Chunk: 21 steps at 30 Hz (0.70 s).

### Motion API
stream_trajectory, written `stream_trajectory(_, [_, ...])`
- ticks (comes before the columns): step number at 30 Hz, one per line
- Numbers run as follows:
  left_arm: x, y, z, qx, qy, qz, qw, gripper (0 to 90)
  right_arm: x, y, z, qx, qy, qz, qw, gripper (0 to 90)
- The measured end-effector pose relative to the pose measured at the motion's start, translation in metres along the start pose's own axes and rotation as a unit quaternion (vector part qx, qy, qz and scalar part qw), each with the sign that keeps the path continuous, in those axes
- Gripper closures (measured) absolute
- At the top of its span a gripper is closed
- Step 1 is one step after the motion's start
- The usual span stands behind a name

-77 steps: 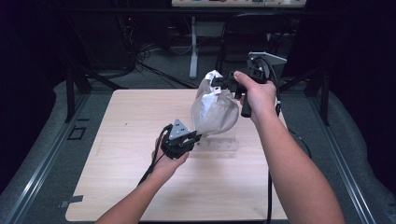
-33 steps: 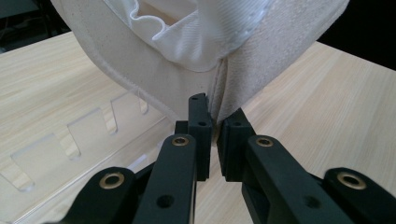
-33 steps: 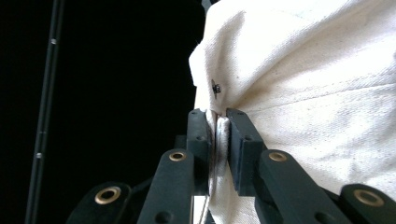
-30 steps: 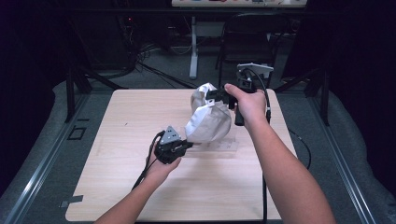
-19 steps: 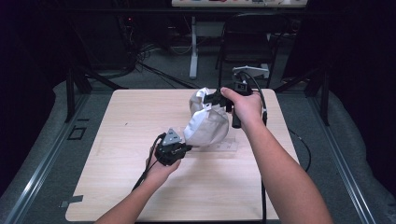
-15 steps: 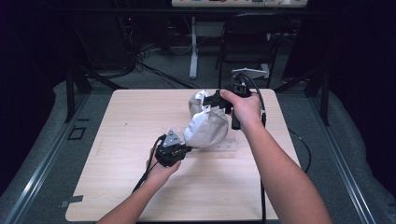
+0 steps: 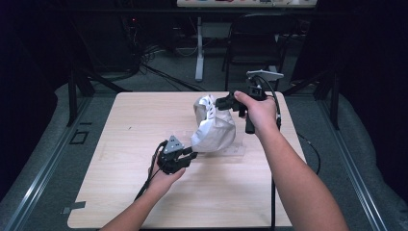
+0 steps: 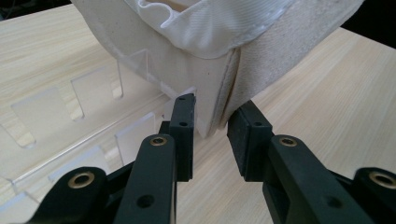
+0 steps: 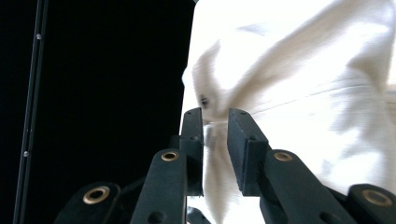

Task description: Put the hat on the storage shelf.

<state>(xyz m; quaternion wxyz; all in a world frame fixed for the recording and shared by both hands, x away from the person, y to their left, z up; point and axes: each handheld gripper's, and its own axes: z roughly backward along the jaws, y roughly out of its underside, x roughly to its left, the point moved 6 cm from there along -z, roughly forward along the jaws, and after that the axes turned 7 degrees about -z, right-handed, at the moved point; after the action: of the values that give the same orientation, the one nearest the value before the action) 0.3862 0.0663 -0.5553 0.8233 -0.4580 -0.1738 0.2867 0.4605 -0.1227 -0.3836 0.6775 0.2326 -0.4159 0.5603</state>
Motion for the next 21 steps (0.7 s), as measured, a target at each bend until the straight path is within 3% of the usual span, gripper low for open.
stream_trajectory(11, [0.0, 0.0, 0.009, -0.006, -0.008, -0.005, 0.9999, 65.5, -0.005, 0.003, 0.006, 0.0, 0.006, 0.009, 0.9999, 75.4])
stream_trajectory(21, [0.004, 0.005, 0.021, -0.001, -0.009, 0.006, 0.9999, 63.9, -0.008, 0.005, 0.016, -0.007, 0.024, 0.016, 0.9996, 74.0])
